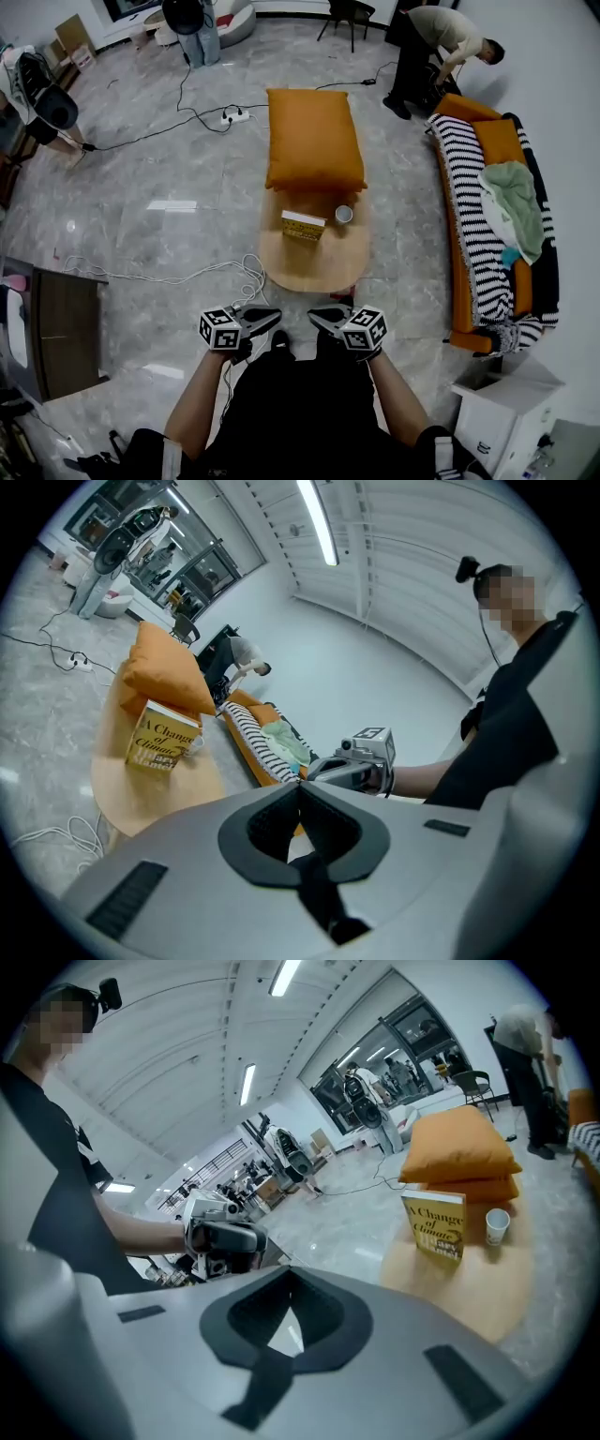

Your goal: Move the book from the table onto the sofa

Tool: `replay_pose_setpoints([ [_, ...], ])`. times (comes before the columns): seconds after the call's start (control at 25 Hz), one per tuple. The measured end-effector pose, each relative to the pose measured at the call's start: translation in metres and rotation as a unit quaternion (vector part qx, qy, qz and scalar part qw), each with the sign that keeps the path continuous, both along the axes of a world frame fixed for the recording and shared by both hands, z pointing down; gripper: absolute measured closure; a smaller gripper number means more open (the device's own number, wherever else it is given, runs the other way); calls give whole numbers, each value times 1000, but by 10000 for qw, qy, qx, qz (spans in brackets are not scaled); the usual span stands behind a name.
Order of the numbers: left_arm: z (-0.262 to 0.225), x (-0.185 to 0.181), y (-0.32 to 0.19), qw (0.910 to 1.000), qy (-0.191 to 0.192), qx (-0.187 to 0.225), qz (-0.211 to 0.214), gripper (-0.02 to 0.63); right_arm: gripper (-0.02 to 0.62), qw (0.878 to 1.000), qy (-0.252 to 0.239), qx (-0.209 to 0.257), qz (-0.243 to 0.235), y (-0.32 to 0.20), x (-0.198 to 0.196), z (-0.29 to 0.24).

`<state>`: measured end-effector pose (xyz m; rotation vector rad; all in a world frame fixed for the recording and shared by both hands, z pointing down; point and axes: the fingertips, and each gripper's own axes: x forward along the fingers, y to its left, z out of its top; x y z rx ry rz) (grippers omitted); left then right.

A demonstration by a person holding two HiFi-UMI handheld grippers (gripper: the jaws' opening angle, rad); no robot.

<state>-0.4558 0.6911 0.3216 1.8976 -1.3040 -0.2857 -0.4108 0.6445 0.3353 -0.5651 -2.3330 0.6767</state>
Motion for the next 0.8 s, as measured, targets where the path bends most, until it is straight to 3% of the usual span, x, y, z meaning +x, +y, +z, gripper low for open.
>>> replay_pose_setpoints([
  [0.24,7,-21,-54,9995,3,-107,-302,595,588,9997,147,-90,-166,-59,-12,16],
  [0.44,21,-48,-92,9983,-211,-208,-506,595,588,9999,132,-43,-70,-112,-39,36],
  [0.68,50,-95,-116,9970,-285,-95,-716,595,588,9998,141,-118,-66,-146,-70,75],
  [0.8,83,-121,-115,9961,-451,-68,-761,595,586,9998,54,82,153,-167,-84,106],
])
